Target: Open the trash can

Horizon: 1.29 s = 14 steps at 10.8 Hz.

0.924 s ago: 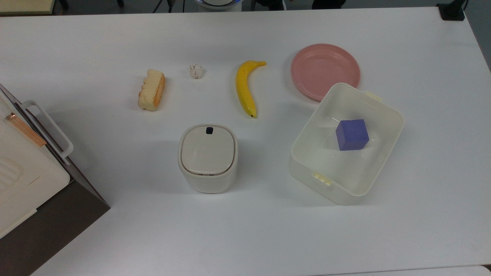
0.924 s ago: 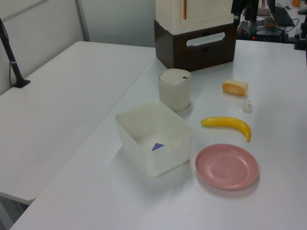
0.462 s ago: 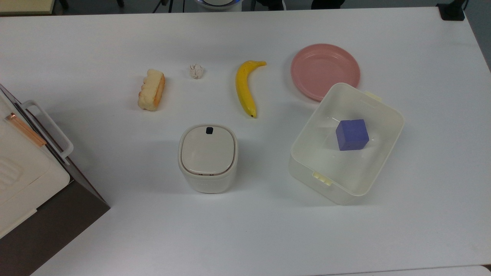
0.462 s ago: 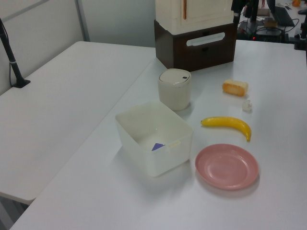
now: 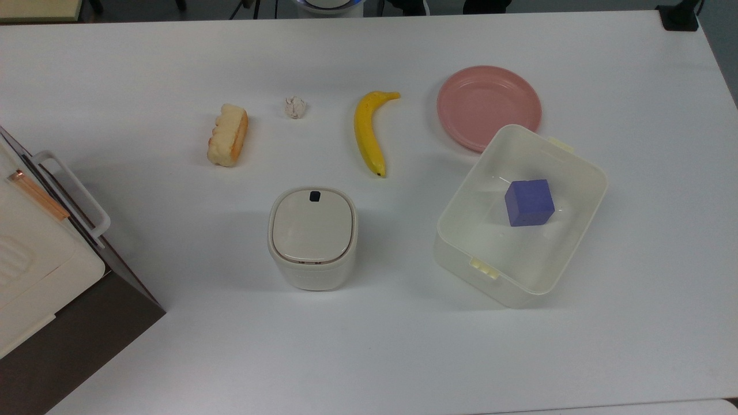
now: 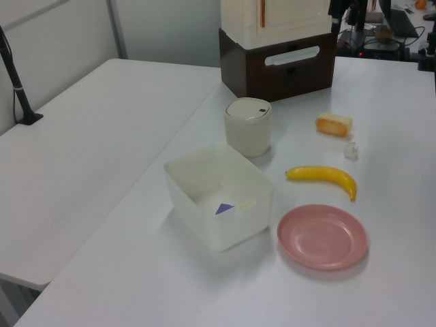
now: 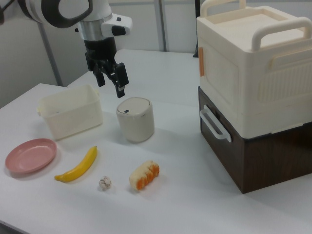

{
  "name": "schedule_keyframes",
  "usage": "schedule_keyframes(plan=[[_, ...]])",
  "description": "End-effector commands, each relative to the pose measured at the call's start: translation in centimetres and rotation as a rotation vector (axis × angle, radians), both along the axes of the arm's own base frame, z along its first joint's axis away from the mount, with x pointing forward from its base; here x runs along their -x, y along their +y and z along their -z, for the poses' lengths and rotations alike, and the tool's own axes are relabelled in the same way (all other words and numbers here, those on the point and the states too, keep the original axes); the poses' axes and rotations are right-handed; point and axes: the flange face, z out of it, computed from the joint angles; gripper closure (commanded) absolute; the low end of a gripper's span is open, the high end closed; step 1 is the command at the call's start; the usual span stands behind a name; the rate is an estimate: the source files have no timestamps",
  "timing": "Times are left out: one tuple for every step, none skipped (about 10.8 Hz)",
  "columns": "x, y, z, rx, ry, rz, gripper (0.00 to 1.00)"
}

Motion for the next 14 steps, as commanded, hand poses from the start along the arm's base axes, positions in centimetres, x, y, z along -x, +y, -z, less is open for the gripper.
schedule_keyframes(plan=[[0.3,0.0,-0.4,0.01,-0.016,0.016,0.0],[0.3,-0.2,-0.2,0.024,-0.01,0.013,0.0],[0.3,-0.4,-0.2,0.046,-0.005,0.011,0.0],[0.3,-0.5,-0.2,0.047,-0.005,0.014,0.0],[0.4,-0.7,-0.9,0.039,-0.016,0.019,0.0],[0.7,-0.8,-0.7,0.033,0.007,0.012,0.0],[1.1,-0.7,-0.4,0.026,0.037,-0.017,0.0],[1.2,-0.6,-0.6,0.024,0.047,-0.033,0.0],[1.2,-0.8,-0.8,0.022,0.041,-0.03,0.0],[1.1,-0.8,-0.9,0.022,0.034,-0.038,0.0],[1.1,-0.9,-0.9,0.023,0.031,-0.042,0.0],[1.2,-1.0,-0.9,0.027,0.033,-0.045,0.0],[1.3,-1.0,-1.0,0.032,0.035,-0.06,0.0],[1.2,-1.0,-1.0,0.032,0.035,-0.057,0.0]])
